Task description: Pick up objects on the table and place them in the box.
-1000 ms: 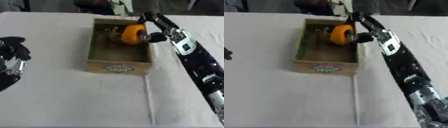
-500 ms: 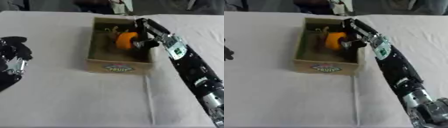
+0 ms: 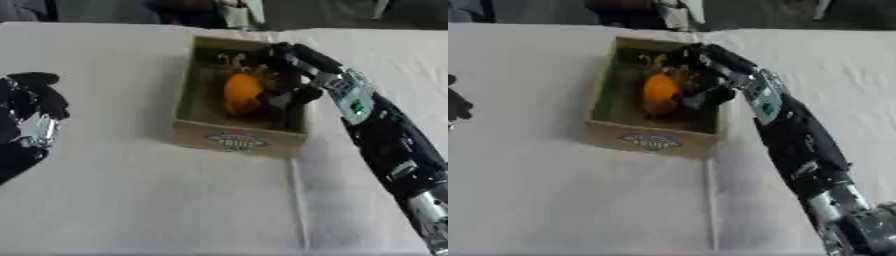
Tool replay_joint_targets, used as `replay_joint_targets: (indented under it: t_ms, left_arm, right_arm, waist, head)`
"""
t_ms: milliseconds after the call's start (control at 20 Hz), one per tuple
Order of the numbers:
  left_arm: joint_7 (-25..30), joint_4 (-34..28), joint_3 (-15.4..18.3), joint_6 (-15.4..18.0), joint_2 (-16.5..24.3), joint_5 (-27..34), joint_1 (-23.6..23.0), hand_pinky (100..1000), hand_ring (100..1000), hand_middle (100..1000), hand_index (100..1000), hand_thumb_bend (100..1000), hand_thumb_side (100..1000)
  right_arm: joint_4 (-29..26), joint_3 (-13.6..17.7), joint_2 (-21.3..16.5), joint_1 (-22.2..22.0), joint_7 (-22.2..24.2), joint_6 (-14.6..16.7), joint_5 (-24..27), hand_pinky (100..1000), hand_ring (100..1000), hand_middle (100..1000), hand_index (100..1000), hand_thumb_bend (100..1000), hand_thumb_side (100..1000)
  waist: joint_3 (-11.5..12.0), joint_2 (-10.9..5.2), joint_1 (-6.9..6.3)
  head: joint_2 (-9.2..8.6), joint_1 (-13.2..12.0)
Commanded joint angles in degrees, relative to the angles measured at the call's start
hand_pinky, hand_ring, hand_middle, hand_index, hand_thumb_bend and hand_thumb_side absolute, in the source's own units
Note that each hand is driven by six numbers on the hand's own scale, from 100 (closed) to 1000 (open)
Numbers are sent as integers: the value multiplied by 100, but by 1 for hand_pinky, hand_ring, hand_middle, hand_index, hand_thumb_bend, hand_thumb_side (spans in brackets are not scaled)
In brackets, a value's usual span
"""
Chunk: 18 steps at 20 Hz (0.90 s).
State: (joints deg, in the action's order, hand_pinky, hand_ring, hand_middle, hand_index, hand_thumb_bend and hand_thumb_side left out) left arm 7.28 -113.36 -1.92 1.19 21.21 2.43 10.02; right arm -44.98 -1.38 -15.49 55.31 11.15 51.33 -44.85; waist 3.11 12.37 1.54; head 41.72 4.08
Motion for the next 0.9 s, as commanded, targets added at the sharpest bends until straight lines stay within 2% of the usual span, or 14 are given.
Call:
replay_joint_targets:
  t_ms: [50, 250, 450, 650, 700, 850, 900]
  left_arm:
    - [-22, -123, 58, -22, 101, -33, 6, 697, 500, 512, 747, 100, 234]
    - [-45, -123, 73, -21, 102, -36, -24, 696, 500, 512, 747, 100, 231]
    - [-84, -123, 108, -9, 99, -51, -70, 695, 500, 511, 746, 100, 230]
    - [-134, -123, 153, -20, 89, -83, -140, 694, 499, 510, 743, 100, 231]
    - [-151, -123, 167, -24, 87, -93, -158, 694, 499, 510, 742, 100, 231]
    - [-214, -123, 224, -45, 84, -128, -219, 694, 501, 511, 743, 100, 231]
    - [-243, -123, 245, -54, 84, -138, -238, 693, 501, 512, 743, 100, 231]
  right_arm:
    - [-214, 61, -245, 62, -155, -24, -111, 744, 767, 715, 931, 398, 462]
    - [-309, 78, -363, 31, -222, -66, 7, 745, 765, 713, 931, 376, 440]
    - [-452, 85, -482, -38, -196, -158, 624, 744, 745, 679, 906, 232, 304]
    - [-826, 64, -680, -165, 155, -451, 1816, 743, 733, 657, 872, 100, 221]
    - [-965, 57, -736, -211, 292, -571, 2175, 744, 731, 654, 858, 100, 204]
    - [-1492, 72, -930, -414, 729, -992, 3323, 744, 729, 646, 831, 100, 206]
    - [-1697, 88, -1002, -502, 870, -1155, 3709, 744, 727, 644, 823, 100, 274]
  waist:
    - [-26, -128, -12]
    - [-78, -157, -16]
    - [-146, -178, -28]
    - [-254, -207, -39]
    - [-284, -215, -41]
    - [-401, -243, -46]
    - [-437, -251, -47]
  head:
    - [-16, -48]
    - [0, -92]
    - [26, -153]
    - [56, -250]
    - [62, -275]
    - [85, -375]
    - [91, -409]
